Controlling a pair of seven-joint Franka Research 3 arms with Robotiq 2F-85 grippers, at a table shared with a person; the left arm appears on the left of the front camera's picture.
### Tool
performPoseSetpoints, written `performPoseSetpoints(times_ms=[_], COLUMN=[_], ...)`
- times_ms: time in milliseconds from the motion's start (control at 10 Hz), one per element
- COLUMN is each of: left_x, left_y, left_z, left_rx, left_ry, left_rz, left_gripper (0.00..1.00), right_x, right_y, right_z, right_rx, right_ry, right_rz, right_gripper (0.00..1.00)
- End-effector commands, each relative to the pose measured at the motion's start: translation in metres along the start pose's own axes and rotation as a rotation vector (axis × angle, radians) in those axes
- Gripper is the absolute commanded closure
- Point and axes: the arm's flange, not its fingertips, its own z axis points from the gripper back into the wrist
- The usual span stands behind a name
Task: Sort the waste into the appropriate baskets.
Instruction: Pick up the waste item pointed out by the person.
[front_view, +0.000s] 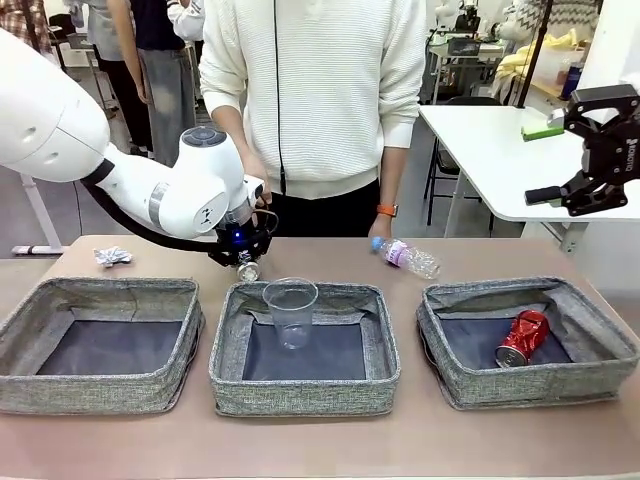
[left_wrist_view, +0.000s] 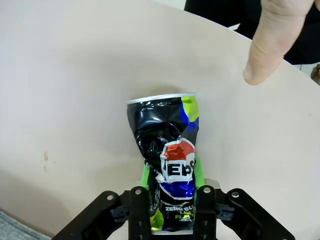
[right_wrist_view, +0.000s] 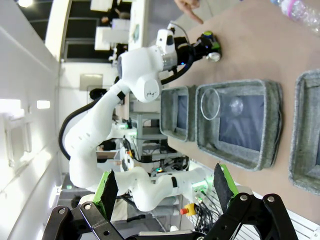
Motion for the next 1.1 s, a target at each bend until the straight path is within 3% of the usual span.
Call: performPoseSetpoints(times_ms=[0, 400, 500, 600, 700, 1000], left_x=[-0.005, -0.005, -0.003, -0.004, -0.014, -0.081], left_y=[-0.001, 0.004, 0.009, 0.012, 0.020, 0.056], left_z=[0.000, 0.012, 0.036, 0.066, 0.130, 0.282], left_rx=[0.008, -0.005, -0.030, -0.070, -0.106, -0.190], left_ry=[-0.015, 0.006, 0.018, 0.028, 0.048, -0.056], left_rz=[0.005, 0.007, 0.002, -0.014, -0.056, -0.137], left_gripper=[1.00, 1.00, 1.00, 1.00, 1.00, 1.00], right_x=[0.001, 0.001, 0.001, 0.001, 0.001, 0.001], right_y=[0.004, 0.004, 0.004, 0.004, 0.004, 0.004], right_z=[0.000, 0.000, 0.000, 0.000, 0.000, 0.000], right_rx=[0.009, 0.009, 0.009, 0.009, 0.009, 0.009], right_ry=[0.001, 0.001, 0.001, 0.001, 0.001, 0.001], right_rz=[-0.015, -0.015, -0.015, -0.015, -0.015, -0.015], right_gripper=[0.00, 0.00, 0.00, 0.00, 0.00, 0.00])
